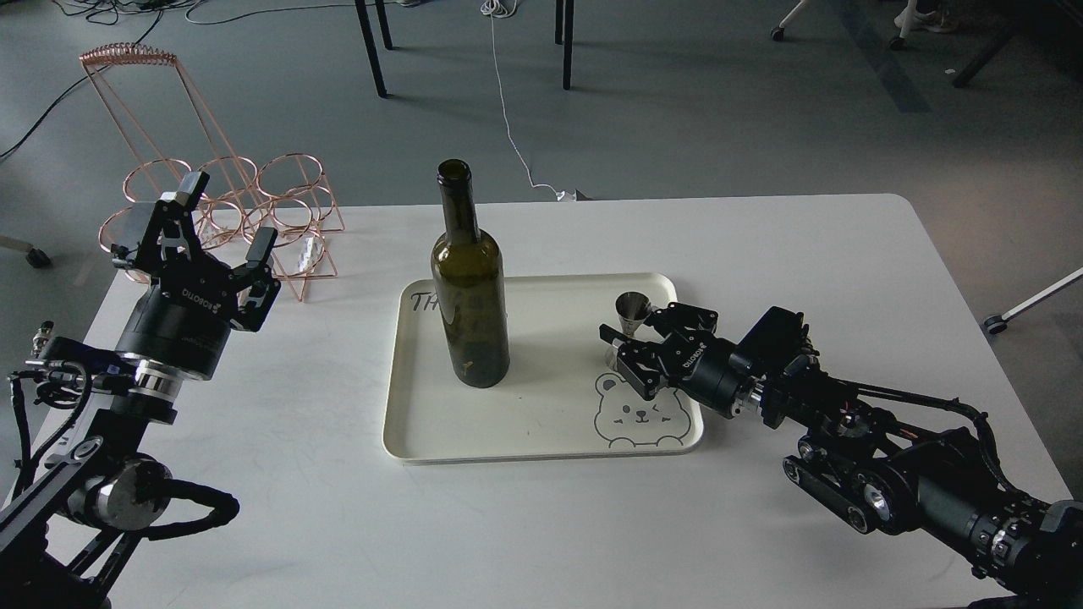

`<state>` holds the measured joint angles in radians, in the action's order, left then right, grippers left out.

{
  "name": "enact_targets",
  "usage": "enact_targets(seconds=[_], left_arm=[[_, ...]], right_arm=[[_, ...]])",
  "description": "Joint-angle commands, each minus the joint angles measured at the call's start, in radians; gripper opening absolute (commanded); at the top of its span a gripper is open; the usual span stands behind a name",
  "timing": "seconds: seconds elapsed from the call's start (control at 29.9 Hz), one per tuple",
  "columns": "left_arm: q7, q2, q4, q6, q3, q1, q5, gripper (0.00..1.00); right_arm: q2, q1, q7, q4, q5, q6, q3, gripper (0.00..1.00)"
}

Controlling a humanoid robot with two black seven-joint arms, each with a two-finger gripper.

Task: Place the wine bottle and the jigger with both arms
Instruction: 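Grasp the metal jigger with the right gripper, then lift the jigger off the tray and carry it away from the bottle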

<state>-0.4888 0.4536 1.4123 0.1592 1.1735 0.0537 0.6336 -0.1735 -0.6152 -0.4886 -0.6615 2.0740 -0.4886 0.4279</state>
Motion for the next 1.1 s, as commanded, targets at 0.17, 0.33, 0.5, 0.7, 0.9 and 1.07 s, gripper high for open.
enact_targets(seconds=[0.17,0.33,0.5,0.7,0.9,1.07], left_arm=[[0.000,0.007,0.004,0.000,0.000,0.000,0.000,0.98],[0.000,0.017,0.014,-0.001,0.000,0.000,0.000,0.98],[0.000,0.023,0.017,-0.001,0.000,0.000,0.000,0.98],[0.000,0.025,0.025,-0.001,0.000,0.000,0.000,0.98],[0.000,0.036,0.034,-0.001,0.000,0.000,0.000,0.98],[0.000,0.034,0.034,-0.001,-0.003,0.000,0.000,0.98]], right_arm=[[-0.012,0.002,0.000,-0.009,-0.005,0.000,0.003,0.16],[-0.050,-0.001,0.000,-0.030,-0.015,0.000,0.049,0.17],[-0.110,0.011,0.000,-0.063,-0.018,0.000,0.158,0.17],[-0.221,0.055,0.000,-0.089,-0.101,0.000,0.209,0.18],[-0.297,0.140,0.000,-0.083,-0.163,0.000,0.206,0.18],[-0.314,0.169,0.000,-0.073,-0.204,0.000,0.203,0.18]])
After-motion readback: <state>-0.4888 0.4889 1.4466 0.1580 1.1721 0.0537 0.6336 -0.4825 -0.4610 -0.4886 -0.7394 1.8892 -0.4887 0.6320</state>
